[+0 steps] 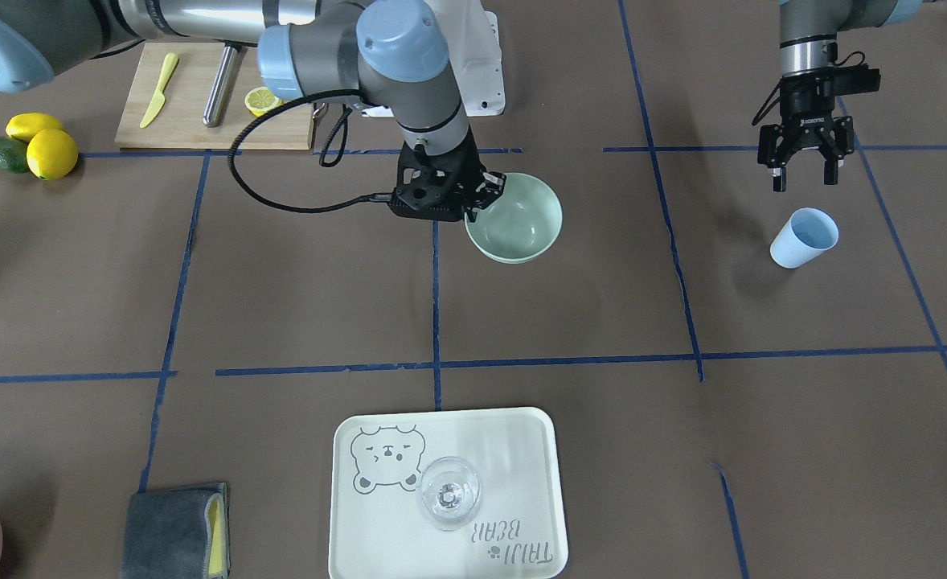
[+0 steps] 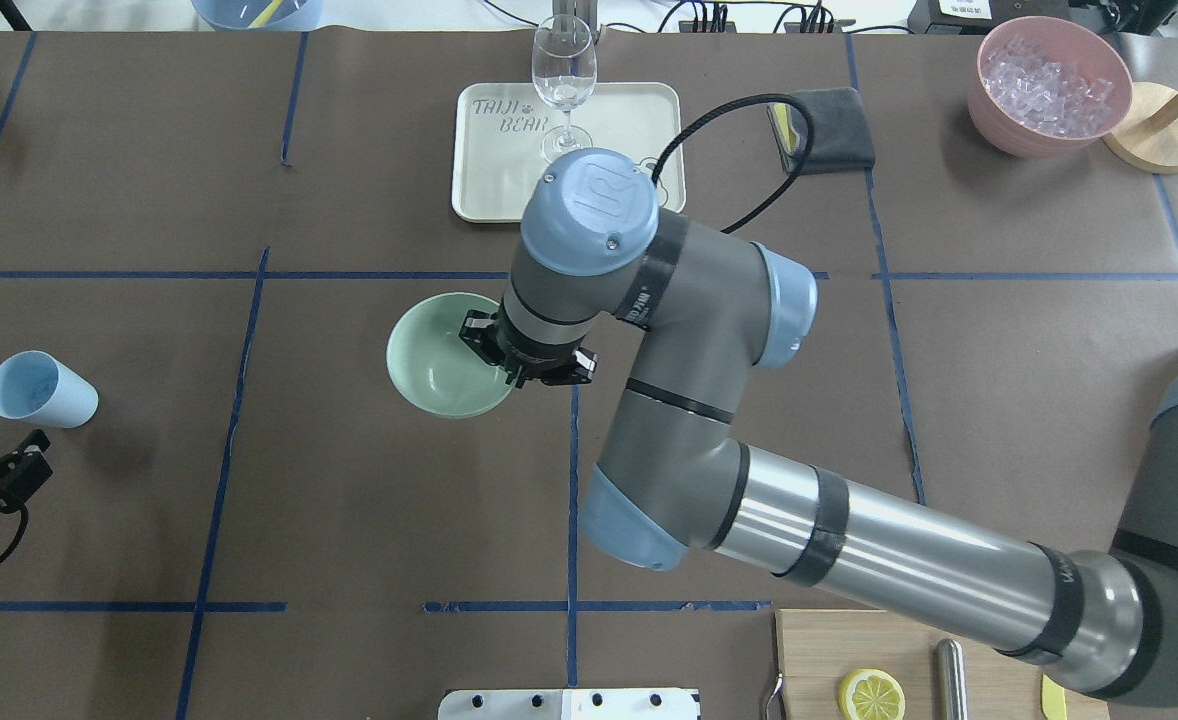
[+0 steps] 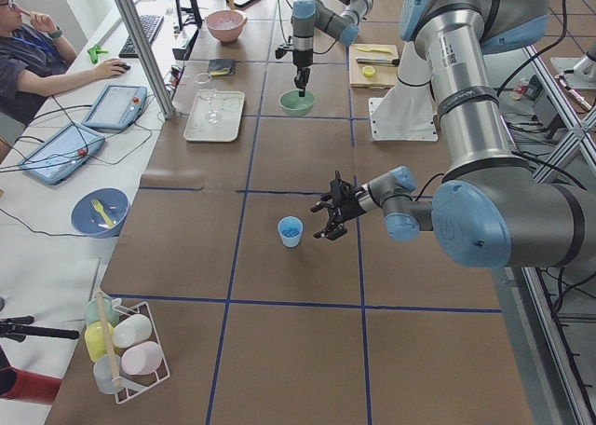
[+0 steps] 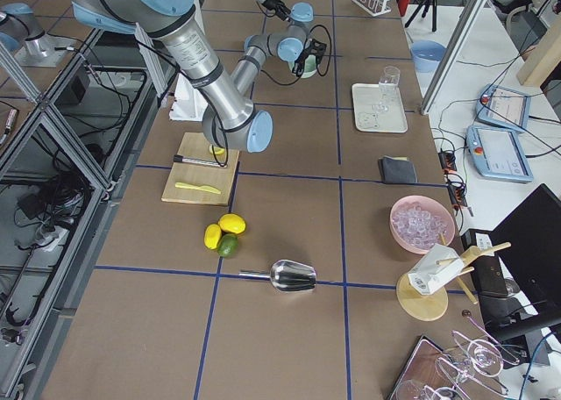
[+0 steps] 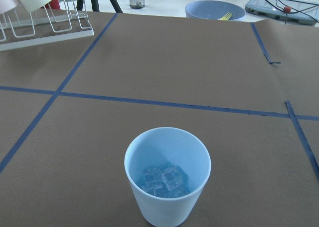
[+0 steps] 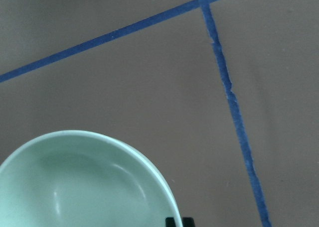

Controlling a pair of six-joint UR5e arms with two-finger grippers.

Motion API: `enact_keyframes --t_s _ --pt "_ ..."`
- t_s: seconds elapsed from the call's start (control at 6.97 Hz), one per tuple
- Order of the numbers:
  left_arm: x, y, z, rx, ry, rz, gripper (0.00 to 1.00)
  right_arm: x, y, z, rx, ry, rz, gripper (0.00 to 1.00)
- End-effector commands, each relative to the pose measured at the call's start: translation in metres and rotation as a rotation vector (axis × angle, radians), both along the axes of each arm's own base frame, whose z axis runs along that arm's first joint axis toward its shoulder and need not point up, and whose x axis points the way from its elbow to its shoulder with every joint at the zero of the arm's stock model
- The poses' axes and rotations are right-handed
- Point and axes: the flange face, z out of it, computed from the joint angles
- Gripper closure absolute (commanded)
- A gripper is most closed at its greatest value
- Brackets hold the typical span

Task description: Pour ice into bowl

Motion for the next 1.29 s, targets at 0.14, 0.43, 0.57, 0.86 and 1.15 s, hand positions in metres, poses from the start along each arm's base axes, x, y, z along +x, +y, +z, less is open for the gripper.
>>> enact_keyframes --t_s 0.14,0.43,0.57,0.86,1.15 --pt "0.016 -0.005 0.016 0.038 -0.014 -0.039 0.01 -0.091 -0.002 -0.043 0.017 0.091 -0.002 1.00" --pt "0.019 -0.006 0.017 0.046 -0.015 -0.046 0.01 -0.111 0.006 -0.037 0.051 0.123 0.023 1.00" --pt "0.022 -0.006 0.019 0.046 -0.017 -0.048 0.01 -0.111 0.005 -0.040 0.067 0.094 0.029 1.00" --pt "0.026 -0.006 0.020 0.046 -0.015 -0.046 0.01 -0.117 -0.001 -0.027 0.085 0.113 0.057 0.69" --pt "0.041 -0.010 0.034 0.067 -0.034 -0.065 0.01 -0.116 -0.002 -0.028 0.083 0.112 0.063 0.00"
